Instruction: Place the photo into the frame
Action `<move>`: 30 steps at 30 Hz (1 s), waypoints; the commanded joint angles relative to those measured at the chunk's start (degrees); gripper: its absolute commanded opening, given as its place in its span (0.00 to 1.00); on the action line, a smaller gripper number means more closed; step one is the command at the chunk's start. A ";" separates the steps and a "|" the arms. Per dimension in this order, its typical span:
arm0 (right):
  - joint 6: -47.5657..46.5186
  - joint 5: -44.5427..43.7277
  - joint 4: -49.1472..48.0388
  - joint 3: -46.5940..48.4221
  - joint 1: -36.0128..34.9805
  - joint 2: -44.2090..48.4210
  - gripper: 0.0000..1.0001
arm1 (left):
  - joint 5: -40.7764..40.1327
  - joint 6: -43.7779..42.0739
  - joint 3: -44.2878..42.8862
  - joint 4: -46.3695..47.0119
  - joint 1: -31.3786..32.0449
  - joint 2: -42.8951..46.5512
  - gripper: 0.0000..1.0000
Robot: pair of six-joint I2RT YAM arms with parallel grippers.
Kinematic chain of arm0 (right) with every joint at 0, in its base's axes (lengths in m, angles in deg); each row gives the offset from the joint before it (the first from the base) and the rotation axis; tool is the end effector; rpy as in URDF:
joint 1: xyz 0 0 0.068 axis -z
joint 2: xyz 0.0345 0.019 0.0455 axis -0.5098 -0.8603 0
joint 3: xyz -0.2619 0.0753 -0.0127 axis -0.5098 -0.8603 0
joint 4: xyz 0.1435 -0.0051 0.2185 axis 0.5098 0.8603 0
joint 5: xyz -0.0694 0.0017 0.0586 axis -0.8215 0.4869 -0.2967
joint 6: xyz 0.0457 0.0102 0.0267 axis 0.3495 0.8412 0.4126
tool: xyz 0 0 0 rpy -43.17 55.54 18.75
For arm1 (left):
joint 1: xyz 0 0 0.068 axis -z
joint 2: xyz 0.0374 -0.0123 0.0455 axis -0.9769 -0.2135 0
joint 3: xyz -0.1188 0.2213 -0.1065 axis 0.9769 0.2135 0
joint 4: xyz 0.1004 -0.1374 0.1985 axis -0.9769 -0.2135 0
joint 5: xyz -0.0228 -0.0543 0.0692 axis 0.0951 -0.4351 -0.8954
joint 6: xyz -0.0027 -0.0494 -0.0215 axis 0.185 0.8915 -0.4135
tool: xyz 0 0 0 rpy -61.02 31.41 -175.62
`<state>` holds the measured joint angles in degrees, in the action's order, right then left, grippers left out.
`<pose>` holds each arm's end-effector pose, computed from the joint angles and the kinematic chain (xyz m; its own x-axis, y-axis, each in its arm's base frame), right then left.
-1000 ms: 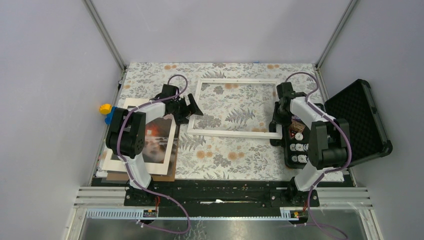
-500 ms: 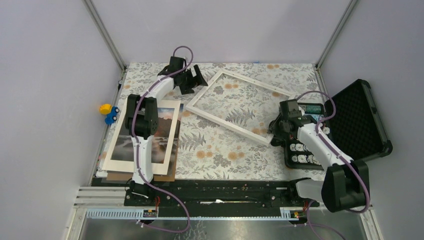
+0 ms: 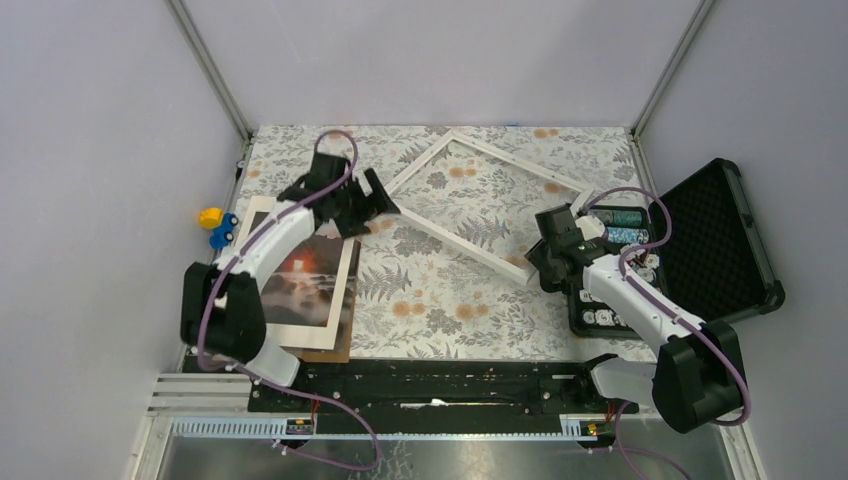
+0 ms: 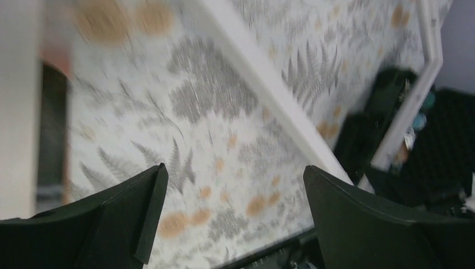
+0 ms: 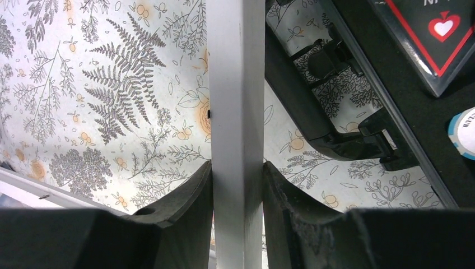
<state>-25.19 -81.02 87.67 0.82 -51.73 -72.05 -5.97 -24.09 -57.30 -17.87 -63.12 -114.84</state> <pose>0.2286 0.0773 0.2267 -0.5334 0.6715 -0.5143 0.5318 0.7391 0.4135 0.3334 -0.0966 0.2710 -0.8219 -0.4447 -0.3560 -0.1723 0.7898 -0.5886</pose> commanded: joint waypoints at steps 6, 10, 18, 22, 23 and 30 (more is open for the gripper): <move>8.27 -4.15 -7.42 0.94 -2.23 -1.04 0.00 | 0.64 29.24 22.88 25.66 11.18 11.84 0.99; 8.85 -3.78 -8.02 0.29 -2.54 -0.63 0.00 | -2.24 40.93 29.57 39.04 12.09 11.21 0.91; 8.63 -3.08 -8.51 -0.40 -2.65 0.70 0.00 | -10.91 47.33 32.55 55.29 13.40 5.68 0.82; 9.10 -2.71 -8.83 -0.77 -2.64 1.05 0.00 | -11.32 49.43 31.33 59.20 13.49 0.33 0.78; 9.27 -2.57 -8.83 -0.82 -2.64 1.01 0.00 | -11.33 50.05 30.71 58.89 13.49 -0.77 0.78; 9.96 -2.02 -9.45 -0.69 -2.65 0.64 0.00 | -11.75 52.21 29.12 61.44 14.37 -6.80 0.83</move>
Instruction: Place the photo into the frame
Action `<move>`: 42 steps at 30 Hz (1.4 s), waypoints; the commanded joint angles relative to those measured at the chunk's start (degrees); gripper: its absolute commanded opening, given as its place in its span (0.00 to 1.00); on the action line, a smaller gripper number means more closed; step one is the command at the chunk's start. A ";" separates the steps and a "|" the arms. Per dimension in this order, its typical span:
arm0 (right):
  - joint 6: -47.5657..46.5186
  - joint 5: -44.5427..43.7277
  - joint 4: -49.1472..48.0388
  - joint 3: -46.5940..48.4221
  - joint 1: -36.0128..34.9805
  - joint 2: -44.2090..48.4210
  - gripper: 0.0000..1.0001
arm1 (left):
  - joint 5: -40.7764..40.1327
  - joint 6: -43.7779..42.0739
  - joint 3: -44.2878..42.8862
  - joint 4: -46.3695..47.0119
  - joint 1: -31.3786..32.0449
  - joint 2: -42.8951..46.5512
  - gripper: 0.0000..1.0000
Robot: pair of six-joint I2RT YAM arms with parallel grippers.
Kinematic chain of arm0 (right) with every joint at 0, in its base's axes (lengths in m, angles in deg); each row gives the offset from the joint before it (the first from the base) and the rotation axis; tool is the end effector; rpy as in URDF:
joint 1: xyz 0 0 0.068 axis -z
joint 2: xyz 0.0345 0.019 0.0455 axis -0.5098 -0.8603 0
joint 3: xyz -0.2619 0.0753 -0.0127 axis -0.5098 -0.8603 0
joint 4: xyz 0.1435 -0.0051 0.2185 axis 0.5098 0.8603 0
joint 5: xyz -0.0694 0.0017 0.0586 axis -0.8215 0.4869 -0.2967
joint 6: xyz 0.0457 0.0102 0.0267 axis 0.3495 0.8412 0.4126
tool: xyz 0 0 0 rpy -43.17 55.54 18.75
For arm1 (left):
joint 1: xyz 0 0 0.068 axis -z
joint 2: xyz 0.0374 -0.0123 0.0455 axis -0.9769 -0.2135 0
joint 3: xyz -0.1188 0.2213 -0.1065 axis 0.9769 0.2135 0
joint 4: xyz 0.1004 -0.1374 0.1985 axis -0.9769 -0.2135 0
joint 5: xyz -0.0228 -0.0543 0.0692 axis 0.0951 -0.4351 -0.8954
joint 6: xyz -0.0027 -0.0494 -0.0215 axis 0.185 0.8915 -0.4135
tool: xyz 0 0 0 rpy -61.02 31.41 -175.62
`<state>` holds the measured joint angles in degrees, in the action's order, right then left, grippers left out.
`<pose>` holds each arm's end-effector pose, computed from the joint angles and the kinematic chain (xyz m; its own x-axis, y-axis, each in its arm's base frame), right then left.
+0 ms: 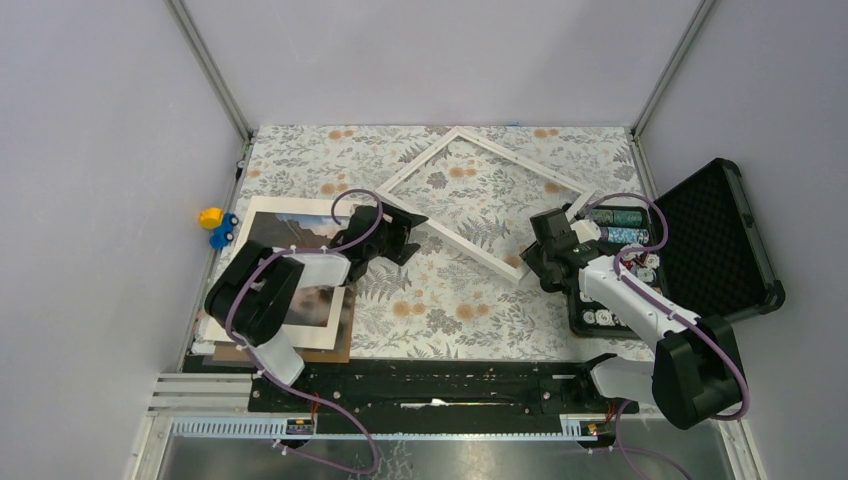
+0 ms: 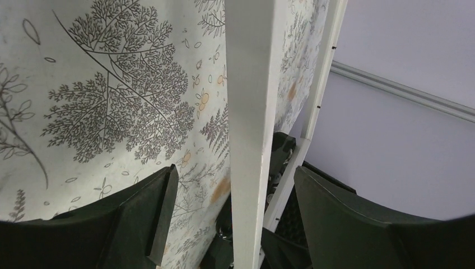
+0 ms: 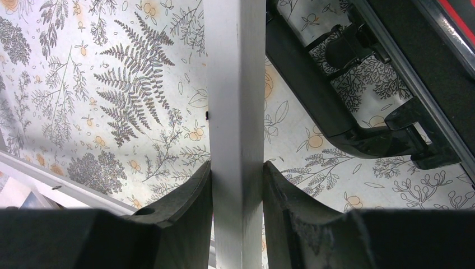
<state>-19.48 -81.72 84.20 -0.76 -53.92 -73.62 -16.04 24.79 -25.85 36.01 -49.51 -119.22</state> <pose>0.2294 0.0872 0.2161 -0.4961 0.7236 -0.4799 0.5574 0.6891 0.4630 0.2874 -0.1579 0.1530 -0.5426 -0.8381 0.0563 -0.4561 0.2377 -0.8576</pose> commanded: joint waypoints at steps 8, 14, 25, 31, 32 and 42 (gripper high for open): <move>5.78 -0.13 -7.29 -0.68 -0.43 2.10 0.00 | -3.70 4.99 -2.68 18.18 1.10 -9.56 0.62; 6.14 -0.07 -7.73 -1.01 -0.40 1.92 0.00 | -2.47 5.49 -5.24 24.92 1.02 -15.48 0.45; -14.24 0.12 -9.79 -2.27 -0.43 5.96 0.67 | 13.68 -8.63 -9.14 18.10 -6.43 -15.80 0.00; -34.56 -0.33 -8.27 0.04 -0.42 11.46 0.86 | 32.06 -30.85 -17.03 -5.66 -16.94 -15.59 0.00; -35.92 -0.34 -8.37 0.04 -0.36 12.58 0.90 | 34.07 -35.46 -18.63 -10.90 -18.24 -15.45 0.00; -42.21 12.79 -5.80 10.78 3.26 -0.09 1.00 | 18.17 -71.14 -36.19 -51.96 -24.86 -11.97 0.00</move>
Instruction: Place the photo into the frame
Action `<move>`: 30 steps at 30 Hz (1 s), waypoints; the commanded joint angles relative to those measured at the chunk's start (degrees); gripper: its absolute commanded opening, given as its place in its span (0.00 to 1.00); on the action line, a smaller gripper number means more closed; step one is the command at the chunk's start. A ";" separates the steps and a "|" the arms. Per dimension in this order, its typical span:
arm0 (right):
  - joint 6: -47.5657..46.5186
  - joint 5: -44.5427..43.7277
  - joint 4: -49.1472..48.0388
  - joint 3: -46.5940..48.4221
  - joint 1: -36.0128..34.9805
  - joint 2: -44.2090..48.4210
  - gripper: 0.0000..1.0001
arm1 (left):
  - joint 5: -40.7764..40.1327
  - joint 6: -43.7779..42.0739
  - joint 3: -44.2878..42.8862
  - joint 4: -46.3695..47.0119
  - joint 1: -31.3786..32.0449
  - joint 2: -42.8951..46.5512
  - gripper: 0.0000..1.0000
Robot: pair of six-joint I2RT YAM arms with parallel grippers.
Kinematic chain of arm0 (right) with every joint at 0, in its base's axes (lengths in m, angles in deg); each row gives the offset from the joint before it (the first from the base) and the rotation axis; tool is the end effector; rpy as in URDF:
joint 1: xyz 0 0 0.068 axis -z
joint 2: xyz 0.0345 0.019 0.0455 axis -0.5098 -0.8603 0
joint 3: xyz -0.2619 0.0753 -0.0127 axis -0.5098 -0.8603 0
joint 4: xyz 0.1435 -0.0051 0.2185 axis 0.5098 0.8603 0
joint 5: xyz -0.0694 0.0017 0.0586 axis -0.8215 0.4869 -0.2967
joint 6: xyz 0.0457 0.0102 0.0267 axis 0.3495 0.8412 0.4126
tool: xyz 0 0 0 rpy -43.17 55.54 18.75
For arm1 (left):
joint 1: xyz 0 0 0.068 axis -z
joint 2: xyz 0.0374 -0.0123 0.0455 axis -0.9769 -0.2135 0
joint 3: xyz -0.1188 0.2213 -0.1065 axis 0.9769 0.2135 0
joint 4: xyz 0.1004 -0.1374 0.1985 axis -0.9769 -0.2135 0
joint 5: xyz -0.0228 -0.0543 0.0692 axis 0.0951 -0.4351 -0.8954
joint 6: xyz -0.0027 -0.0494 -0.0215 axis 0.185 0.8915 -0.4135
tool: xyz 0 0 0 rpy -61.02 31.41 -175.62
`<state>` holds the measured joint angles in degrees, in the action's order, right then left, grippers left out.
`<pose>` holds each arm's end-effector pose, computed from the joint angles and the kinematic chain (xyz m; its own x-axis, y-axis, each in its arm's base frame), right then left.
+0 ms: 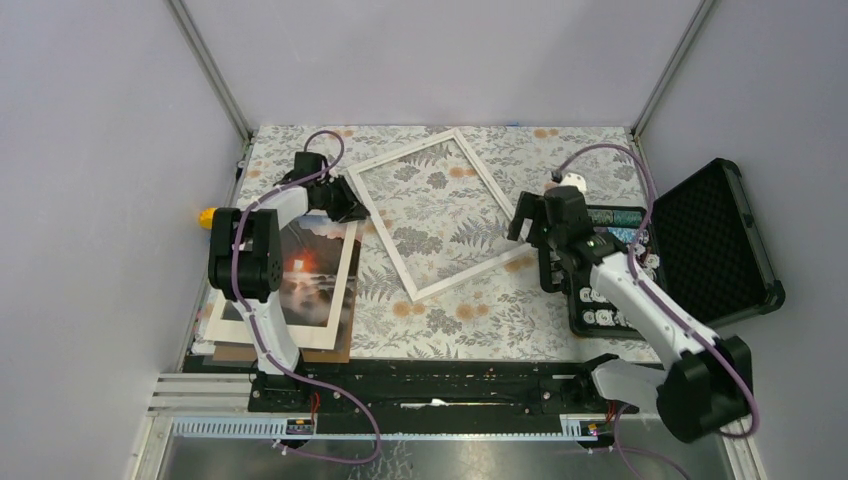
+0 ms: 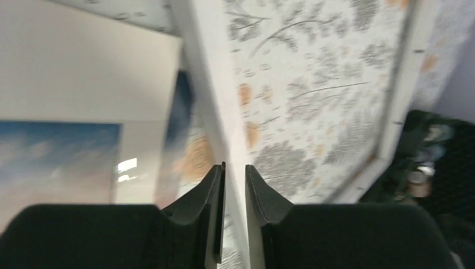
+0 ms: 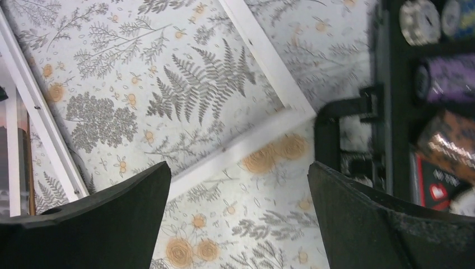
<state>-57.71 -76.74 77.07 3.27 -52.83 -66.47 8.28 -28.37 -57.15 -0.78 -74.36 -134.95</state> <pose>0.2307 0.0859 0.2770 -0.5422 0.2438 -0.8041 0.0402 0.9634 0.2650 0.4049 -0.0413 0.1667 -0.8437 -0.4750 -0.2502 -0.1917 0.7019 -0.6859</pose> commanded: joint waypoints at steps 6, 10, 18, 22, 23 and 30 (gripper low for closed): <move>-3.76 15.52 5.77 17.38 5.22 -22.32 1.00 | -13.78 -21.98 -12.02 -19.12 4.71 1.46 0.00; -4.55 18.94 9.48 27.27 10.16 -35.35 0.93 | -13.22 -14.62 -9.24 -14.75 5.49 5.12 0.09; -14.53 13.55 15.62 39.52 10.75 -50.05 0.87 | -7.52 1.32 11.42 -2.67 7.38 20.85 0.88; -14.20 15.43 14.55 38.45 10.78 -50.83 0.82 | -4.93 9.80 20.17 8.24 11.76 21.39 0.92; -13.81 16.20 13.82 37.63 10.75 -50.74 0.81 | -5.19 10.56 20.14 9.77 12.52 20.28 0.92; -9.45 20.05 8.37 28.72 10.22 -47.78 0.55 | -9.90 10.65 14.62 9.98 17.47 12.02 0.93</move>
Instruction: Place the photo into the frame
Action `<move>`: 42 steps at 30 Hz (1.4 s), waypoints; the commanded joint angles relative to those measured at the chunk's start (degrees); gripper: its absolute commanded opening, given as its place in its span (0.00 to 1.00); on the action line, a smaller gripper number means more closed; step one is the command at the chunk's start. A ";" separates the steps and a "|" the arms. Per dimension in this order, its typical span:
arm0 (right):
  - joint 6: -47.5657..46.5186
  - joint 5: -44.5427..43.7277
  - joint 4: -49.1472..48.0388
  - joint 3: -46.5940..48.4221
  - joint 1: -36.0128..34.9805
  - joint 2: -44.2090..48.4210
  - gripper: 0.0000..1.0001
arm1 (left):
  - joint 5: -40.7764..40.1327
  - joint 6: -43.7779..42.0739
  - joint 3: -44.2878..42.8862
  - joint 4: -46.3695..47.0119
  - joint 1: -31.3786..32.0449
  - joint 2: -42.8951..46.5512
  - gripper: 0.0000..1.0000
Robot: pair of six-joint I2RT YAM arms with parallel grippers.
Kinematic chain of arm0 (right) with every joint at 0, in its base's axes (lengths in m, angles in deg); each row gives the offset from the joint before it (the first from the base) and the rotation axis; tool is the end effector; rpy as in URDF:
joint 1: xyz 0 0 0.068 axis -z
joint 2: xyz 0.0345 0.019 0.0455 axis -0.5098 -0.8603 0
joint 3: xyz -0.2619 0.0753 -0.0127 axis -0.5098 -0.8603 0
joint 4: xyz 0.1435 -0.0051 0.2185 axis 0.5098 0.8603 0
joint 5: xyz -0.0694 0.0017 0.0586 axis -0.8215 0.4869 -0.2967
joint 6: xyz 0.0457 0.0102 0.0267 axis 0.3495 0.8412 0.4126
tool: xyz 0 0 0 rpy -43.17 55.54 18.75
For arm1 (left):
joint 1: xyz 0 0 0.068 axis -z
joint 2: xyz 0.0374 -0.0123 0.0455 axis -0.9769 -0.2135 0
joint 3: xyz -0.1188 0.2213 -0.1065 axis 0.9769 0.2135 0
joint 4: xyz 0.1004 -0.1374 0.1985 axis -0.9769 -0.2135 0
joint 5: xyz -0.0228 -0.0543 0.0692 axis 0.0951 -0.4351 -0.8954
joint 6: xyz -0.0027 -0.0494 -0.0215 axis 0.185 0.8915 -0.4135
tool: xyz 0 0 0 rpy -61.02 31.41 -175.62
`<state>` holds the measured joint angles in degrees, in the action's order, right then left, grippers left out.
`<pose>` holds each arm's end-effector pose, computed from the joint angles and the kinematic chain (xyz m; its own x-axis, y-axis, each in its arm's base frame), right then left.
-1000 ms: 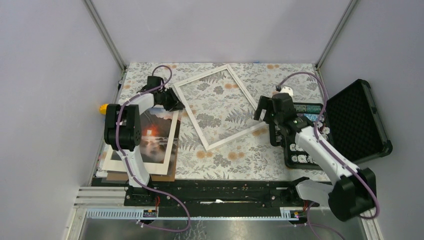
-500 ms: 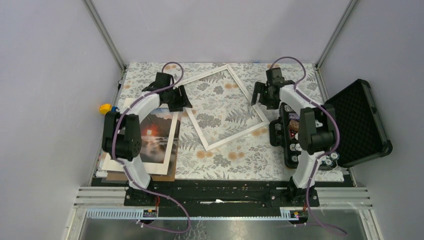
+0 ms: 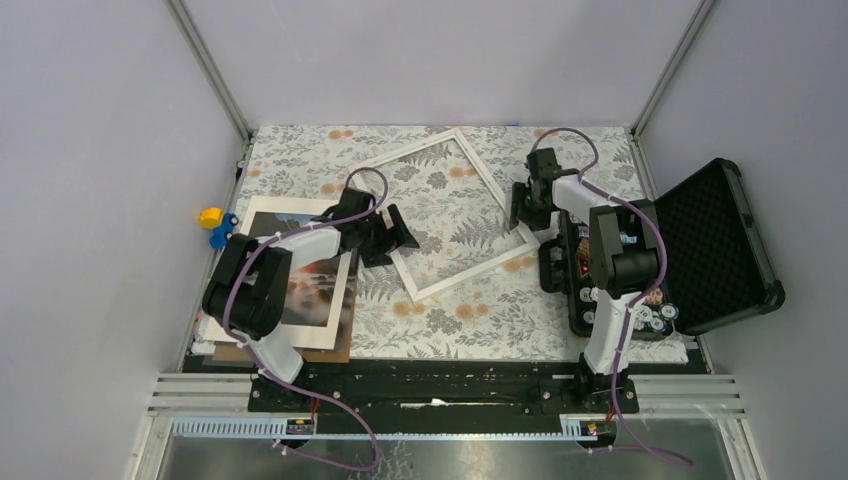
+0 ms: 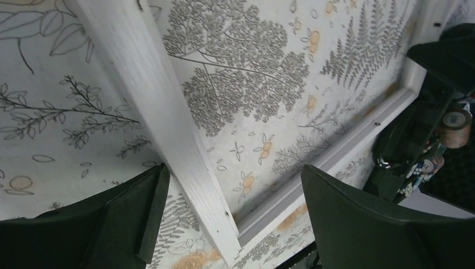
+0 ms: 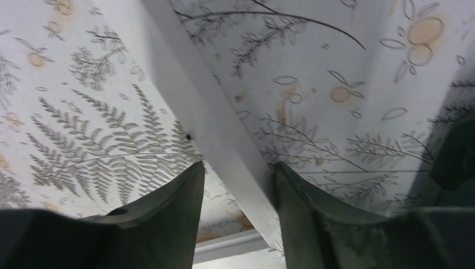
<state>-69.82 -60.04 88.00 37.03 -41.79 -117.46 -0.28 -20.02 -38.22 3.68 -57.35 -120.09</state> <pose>0.4110 0.0837 0.1695 -0.8893 0.0713 -0.4517 -0.0133 0.9833 0.1815 0.3085 -0.1282 0.1657 -0.8983 -0.3752 -0.2285 -0.1499 0.7507 -0.6434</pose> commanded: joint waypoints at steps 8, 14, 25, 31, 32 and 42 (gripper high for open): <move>10.40 5.51 -7.17 -25.75 -3.80 19.14 0.20 | -1.50 0.71 -10.38 3.27 0.58 -7.69 0.93; 13.08 -0.10 -8.72 -36.31 -4.23 30.34 0.41 | -0.76 -0.18 -11.90 2.07 0.77 -9.22 0.94; 8.46 -12.19 0.80 -23.63 -5.98 35.11 0.86 | -12.95 -13.80 -8.64 -12.88 -2.91 11.44 0.99; 10.92 -0.68 -8.37 -11.48 -13.18 24.05 0.84 | -13.28 -7.64 1.56 -11.88 -19.11 25.65 0.99; 12.61 3.32 -11.08 -9.29 -14.48 21.02 0.84 | -14.35 -6.31 2.52 -11.88 -20.79 26.54 0.99; 35.47 21.57 -43.56 11.16 -28.10 -8.52 0.66 | -20.45 -2.47 7.46 -8.42 -26.03 22.22 0.99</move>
<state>-45.60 -46.47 60.37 40.14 -65.61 -117.55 -17.99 -24.37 -32.69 -7.99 -82.66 -96.66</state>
